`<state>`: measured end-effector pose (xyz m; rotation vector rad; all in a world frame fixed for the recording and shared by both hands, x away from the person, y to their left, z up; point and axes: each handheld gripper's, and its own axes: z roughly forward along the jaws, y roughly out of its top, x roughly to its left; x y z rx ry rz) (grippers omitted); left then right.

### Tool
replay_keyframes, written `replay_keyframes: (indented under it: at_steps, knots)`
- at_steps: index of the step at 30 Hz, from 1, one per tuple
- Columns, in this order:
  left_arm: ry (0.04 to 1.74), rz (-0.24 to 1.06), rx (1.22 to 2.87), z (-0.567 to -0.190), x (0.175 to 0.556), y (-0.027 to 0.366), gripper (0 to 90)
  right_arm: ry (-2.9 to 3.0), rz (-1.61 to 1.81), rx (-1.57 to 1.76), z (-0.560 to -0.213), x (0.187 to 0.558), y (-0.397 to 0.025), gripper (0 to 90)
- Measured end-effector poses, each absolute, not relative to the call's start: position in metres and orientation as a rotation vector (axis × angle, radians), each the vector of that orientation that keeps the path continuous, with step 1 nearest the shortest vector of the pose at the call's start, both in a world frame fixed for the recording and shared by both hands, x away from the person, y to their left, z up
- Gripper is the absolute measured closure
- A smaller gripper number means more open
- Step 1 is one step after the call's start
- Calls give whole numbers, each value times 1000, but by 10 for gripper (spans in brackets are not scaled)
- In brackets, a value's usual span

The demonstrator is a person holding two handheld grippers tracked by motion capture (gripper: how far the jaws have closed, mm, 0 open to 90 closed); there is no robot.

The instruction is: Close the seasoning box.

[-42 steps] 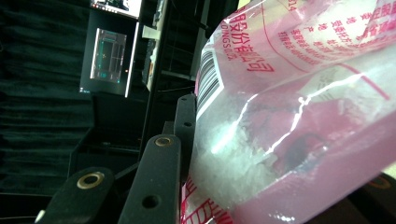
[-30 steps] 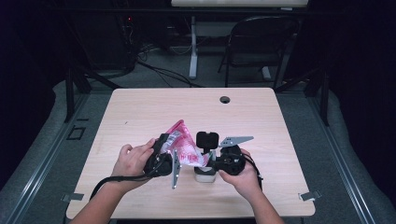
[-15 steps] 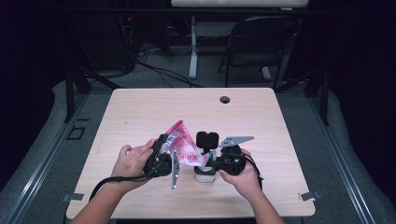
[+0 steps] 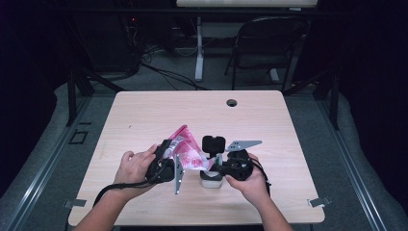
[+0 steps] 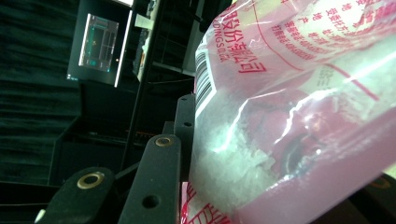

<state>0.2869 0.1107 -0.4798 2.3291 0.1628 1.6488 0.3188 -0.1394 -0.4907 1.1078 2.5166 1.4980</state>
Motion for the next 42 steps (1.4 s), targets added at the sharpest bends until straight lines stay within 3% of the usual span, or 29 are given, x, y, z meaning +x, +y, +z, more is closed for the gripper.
replay_keyframes:
  at_steps: [42]
  knots:
    - [379, 1486, 2329, -521, 282, 127, 756, 2497, 1504, 1081, -486, 319, -135, 898]
